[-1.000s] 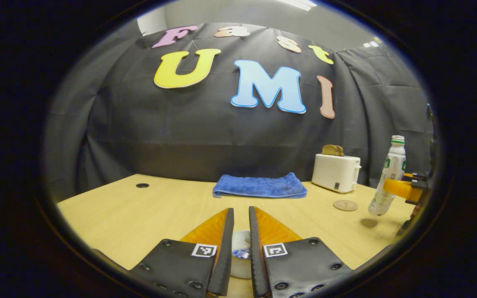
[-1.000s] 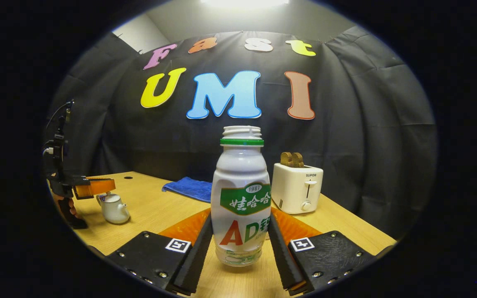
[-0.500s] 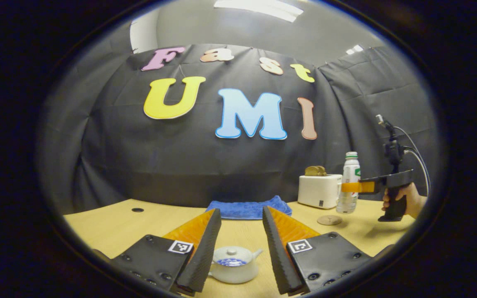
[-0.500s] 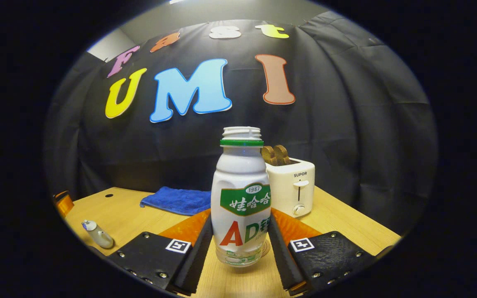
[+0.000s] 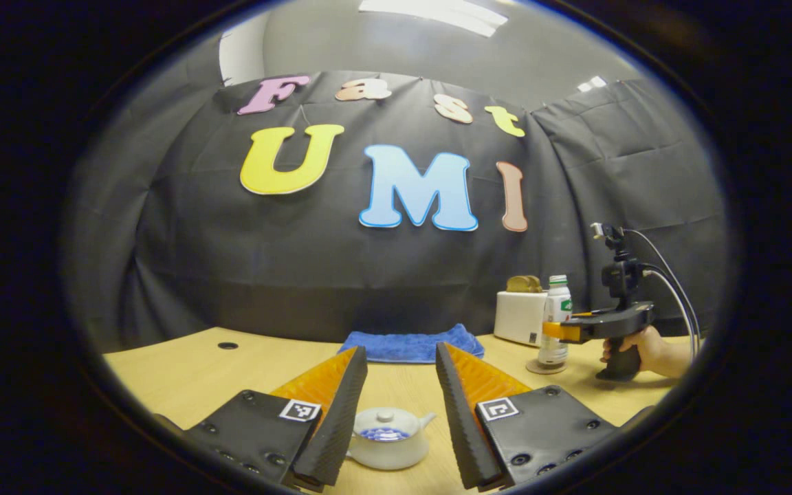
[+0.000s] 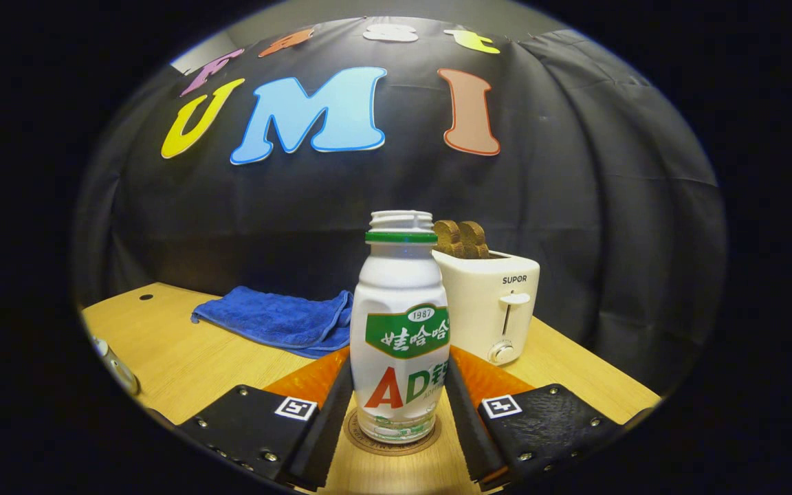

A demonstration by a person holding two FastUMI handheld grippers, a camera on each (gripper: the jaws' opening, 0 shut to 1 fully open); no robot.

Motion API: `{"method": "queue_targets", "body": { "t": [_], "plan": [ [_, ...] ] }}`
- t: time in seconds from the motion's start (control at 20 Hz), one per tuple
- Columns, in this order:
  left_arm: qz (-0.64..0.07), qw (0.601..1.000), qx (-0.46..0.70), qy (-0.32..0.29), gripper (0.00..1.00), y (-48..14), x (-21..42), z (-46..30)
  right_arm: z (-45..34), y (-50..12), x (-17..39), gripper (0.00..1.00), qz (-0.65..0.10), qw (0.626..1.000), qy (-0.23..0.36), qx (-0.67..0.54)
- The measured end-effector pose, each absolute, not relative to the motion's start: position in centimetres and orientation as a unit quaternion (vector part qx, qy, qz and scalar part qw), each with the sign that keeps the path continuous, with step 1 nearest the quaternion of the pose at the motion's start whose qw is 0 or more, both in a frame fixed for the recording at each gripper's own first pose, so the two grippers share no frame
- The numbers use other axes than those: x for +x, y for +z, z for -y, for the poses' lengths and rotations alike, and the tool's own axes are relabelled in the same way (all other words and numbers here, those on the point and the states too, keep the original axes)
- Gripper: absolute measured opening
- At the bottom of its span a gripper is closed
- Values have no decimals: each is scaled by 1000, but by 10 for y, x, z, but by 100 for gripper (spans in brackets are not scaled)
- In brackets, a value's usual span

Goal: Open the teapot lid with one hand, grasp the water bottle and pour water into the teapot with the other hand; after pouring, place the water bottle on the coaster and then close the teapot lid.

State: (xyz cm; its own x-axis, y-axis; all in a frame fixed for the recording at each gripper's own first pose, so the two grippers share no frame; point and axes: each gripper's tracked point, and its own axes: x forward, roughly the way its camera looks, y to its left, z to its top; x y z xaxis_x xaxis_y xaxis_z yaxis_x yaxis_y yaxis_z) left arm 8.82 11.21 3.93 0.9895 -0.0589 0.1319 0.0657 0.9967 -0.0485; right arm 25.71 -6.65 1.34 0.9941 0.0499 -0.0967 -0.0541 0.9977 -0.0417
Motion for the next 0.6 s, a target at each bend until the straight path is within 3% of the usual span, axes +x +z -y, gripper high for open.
{"method": "queue_targets", "body": {
  "t": [0.5, 0.6],
  "plan": [
    [72, 997, -8, -38, 72, 43, 86, -104, 69, 6, 258, 75, -53, 998, 27, -16],
    [76, 996, -5, -36, 69, 44, 84, -105, 69, 15, 253, 87, -42, 999, 23, -14]
  ]
}}
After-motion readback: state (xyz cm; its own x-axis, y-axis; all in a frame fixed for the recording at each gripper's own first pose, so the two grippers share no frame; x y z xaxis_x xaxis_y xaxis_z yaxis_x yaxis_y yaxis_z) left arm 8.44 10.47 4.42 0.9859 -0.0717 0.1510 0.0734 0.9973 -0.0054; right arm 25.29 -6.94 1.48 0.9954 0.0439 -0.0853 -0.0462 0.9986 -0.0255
